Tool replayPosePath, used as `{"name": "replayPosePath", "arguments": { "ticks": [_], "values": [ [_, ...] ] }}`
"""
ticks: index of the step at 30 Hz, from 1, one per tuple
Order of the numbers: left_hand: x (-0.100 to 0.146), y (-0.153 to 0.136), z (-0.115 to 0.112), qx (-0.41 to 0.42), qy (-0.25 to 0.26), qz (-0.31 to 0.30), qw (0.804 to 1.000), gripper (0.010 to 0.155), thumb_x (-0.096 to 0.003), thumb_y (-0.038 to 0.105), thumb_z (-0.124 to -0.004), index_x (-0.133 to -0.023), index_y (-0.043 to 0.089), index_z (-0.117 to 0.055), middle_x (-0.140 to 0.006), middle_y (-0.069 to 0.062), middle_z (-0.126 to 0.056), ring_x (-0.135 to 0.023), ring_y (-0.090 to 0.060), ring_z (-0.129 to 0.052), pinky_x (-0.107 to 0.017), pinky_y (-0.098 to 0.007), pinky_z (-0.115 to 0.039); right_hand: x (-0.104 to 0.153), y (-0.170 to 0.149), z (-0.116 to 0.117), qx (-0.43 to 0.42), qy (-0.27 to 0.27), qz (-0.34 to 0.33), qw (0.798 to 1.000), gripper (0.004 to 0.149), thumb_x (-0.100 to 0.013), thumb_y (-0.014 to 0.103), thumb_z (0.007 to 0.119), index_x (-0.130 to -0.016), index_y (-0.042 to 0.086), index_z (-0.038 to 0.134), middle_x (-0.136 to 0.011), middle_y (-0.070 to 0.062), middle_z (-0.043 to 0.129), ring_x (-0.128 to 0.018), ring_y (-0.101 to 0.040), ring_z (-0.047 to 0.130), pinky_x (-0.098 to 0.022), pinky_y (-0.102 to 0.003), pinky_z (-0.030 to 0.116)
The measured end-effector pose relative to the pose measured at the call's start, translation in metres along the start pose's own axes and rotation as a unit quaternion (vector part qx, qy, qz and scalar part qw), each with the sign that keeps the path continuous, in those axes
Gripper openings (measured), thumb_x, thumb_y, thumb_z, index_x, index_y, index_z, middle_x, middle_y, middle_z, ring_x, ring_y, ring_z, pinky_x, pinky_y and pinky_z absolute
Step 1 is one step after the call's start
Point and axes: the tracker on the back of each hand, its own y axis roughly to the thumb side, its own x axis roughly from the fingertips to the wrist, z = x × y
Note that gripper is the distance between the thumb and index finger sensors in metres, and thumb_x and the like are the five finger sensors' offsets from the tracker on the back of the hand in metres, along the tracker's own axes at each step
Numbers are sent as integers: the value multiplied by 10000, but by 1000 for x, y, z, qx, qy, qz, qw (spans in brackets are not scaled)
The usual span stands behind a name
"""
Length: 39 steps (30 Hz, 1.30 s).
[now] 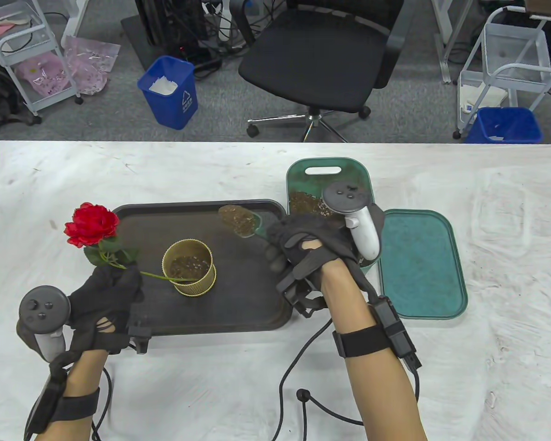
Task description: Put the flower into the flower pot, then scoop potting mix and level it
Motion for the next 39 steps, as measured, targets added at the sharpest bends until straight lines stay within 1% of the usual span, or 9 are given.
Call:
{"name": "replayPosePath", "arguments": {
  "ticks": [6,10,13,18,23,27,31,35,39],
  "values": [
    [1,0,0,-1,0,-3,1000,453,-391,456,-893,-760,195,-885,-580,37,-1036,-231,-146,-1134,-284,-345,-969,-21,-2,48,54,35,14,998,532,-426,336,762,-845,10,739,-587,-166,978,-214,-239,1081,-70,-329,958],
    [1,0,0,-3,0,-5,1000,453,-392,456,-893,-762,195,-884,-581,39,-1036,-231,-146,-1135,-284,-344,-969,-26,3,75,124,18,8,992,532,-423,333,770,-848,15,737,-596,-166,975,-226,-248,1079,-81,-341,957],
    [0,0,0,-3,1,-4,1000,453,-391,457,-893,-761,196,-885,-580,37,-1036,-232,-145,-1134,-284,-344,-969,-24,11,88,184,-13,-8,983,535,-416,331,788,-848,20,739,-603,-164,976,-235,-258,1079,-90,-353,956],
    [1,0,0,-4,1,-5,1000,453,-390,457,-893,-761,195,-885,-581,40,-1036,-231,-145,-1135,-282,-344,-969,-16,24,108,295,-71,-44,952,541,-403,327,820,-852,35,741,-622,-160,976,-259,-271,1080,-112,-368,956],
    [2,1,-1,-5,0,-9,1000,453,-391,456,-893,-761,195,-885,-580,39,-1036,-232,-146,-1135,-283,-345,-969,-4,33,122,386,-118,-79,911,547,-391,318,841,-857,47,745,-632,-157,977,-279,-280,1079,-131,-382,954],
    [2,1,-1,-6,0,-9,1000,452,-391,456,-894,-760,195,-886,-580,37,-1037,-232,-146,-1134,-283,-345,-969,3,37,127,426,-142,-99,888,548,-387,317,847,-857,53,748,-636,-153,978,-287,-281,1079,-139,-386,954],
    [2,1,-1,-5,-1,-9,1000,453,-392,456,-893,-762,196,-883,-581,41,-1036,-233,-146,-1134,-284,-344,-969,11,39,124,433,-151,-104,882,547,-386,316,847,-857,55,749,-637,-153,978,-288,-283,1078,-141,-388,953],
    [3,2,-1,-6,-1,-11,1000,452,-391,455,-894,-761,196,-885,-581,38,-1036,-233,-145,-1134,-281,-345,-969,17,42,114,416,-158,-108,889,546,-387,317,845,-856,55,750,-634,-153,980,-286,-282,1079,-141,-388,953],
    [3,2,-1,-6,-1,-10,1000,452,-391,455,-894,-760,195,-886,-580,39,-1036,-233,-146,-1134,-282,-345,-969,26,49,90,388,-184,-106,897,544,-387,317,842,-855,53,752,-633,-154,980,-285,-283,1077,-140,-389,952]
  ]
}}
